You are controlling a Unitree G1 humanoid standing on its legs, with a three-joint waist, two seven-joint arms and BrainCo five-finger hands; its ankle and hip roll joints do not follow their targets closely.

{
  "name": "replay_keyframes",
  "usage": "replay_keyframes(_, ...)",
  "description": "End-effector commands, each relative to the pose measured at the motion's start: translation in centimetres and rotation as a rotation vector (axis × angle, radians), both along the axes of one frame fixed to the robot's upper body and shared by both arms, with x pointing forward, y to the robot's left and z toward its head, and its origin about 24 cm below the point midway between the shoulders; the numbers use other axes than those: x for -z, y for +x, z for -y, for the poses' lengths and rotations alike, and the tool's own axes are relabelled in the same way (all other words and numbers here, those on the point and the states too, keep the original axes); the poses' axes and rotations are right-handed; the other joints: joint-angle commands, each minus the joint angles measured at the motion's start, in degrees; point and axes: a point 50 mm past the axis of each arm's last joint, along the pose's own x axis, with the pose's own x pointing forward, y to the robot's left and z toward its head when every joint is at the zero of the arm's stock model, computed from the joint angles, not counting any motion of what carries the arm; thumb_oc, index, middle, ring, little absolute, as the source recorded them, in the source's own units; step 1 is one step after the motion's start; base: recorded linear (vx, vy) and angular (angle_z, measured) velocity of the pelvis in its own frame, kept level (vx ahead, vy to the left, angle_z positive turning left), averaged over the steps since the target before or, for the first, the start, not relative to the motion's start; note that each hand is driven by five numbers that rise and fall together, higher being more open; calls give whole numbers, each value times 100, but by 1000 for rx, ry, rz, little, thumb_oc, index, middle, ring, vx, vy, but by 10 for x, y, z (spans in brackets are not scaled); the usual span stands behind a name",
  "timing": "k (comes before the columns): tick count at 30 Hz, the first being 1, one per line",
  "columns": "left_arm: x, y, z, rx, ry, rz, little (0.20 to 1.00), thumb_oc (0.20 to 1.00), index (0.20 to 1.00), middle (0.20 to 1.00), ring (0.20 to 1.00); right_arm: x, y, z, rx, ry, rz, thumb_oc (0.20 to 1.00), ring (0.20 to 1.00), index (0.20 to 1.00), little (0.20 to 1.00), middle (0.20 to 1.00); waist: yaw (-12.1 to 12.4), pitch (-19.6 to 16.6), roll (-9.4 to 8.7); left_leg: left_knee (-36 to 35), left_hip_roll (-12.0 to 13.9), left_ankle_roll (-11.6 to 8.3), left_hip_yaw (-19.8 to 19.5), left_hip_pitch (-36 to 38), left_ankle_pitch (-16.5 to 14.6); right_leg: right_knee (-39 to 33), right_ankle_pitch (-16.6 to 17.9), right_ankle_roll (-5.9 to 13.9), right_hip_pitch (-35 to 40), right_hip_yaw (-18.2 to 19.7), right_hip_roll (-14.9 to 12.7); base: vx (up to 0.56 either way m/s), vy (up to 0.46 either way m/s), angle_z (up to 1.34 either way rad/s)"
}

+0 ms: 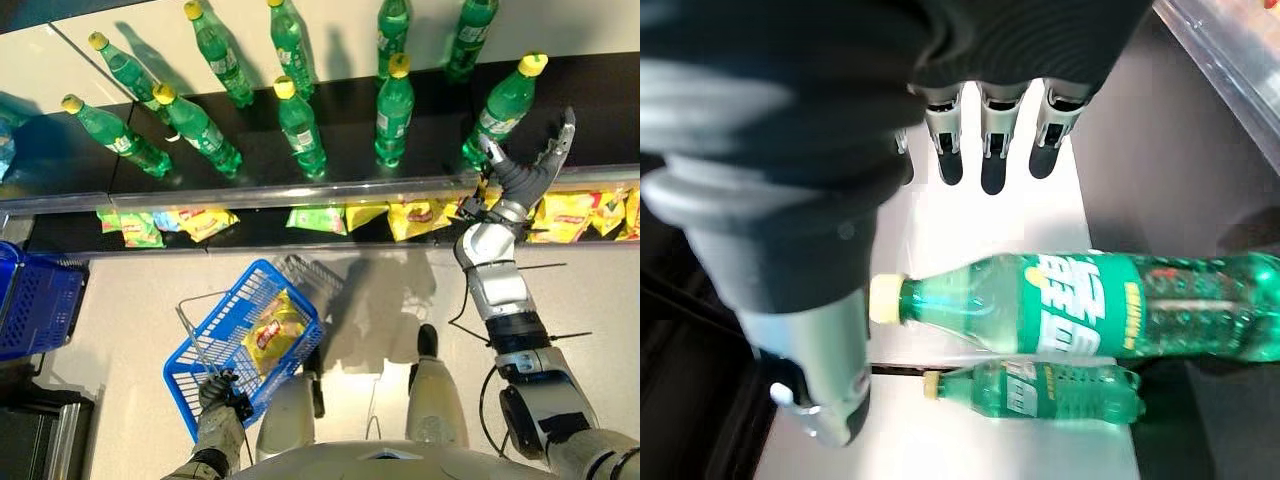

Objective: Pick up the snacks into the basket

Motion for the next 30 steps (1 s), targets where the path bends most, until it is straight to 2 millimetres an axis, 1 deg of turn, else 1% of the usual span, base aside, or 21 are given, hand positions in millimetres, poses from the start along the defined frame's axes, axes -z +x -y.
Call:
replay_keyframes(1,-7,-5,-29,-44,102,8,200,200,200,200,200,-32,2,3,1,10,143,1000,1000,1000,1000,1000,138,-57,-78,398,-75,271,-99,-251,-74,73,128,2,30,137,66,0,0,0)
replay_keyframes(6,-7,-6,-30,-47,102,2,200,200,200,200,200,-42,6,9,34,31,169,1000,1000,1000,1000,1000,169,-4,-62,421,-113,289,-114,-293,-92,111,121,-5,-11,140,54,11,6,5)
replay_keyframes(9,-7,-6,-31,-51,105,5,200,200,200,200,200,-42,6,11,52,35,166,1000,1000,1000,1000,1000,176,15,-60,434,-120,295,-124,-296,-103,124,113,-3,-6,141,41,9,2,1)
replay_keyframes(12,-8,-5,-32,-56,111,8,200,200,200,200,200,-40,7,18,87,54,157,1000,1000,1000,1000,1000,190,13,-59,460,-134,311,-129,-304,-130,156,90,-7,-19,165,53,26,-1,0)
replay_keyframes(17,-9,-1,-32,-57,111,21,200,200,200,200,200,-41,7,22,109,59,160,1000,1000,1000,1000,1000,191,7,-59,466,-139,314,-128,-330,-141,177,79,-6,-51,175,62,6,-1,0)
replay_keyframes(26,-12,5,-27,-26,100,60,200,200,200,200,200,-47,6,20,104,81,196,1000,1000,1000,1000,1000,193,52,-37,503,-144,328,-116,-391,-150,215,77,-18,-122,205,97,0,0,0)
replay_keyframes(28,-14,8,-27,-28,96,83,200,200,200,200,200,-53,7,20,102,76,212,1000,1000,1000,1000,1000,190,76,-16,519,-158,328,-120,-441,-137,246,62,-30,-190,198,108,0,0,0)
replay_keyframes(30,-16,9,-27,-25,95,95,200,200,200,200,200,-54,7,19,99,74,215,1000,1000,1000,1000,1000,194,79,-18,518,-162,331,-122,-450,-134,242,60,-33,-191,195,108,0,0,0)
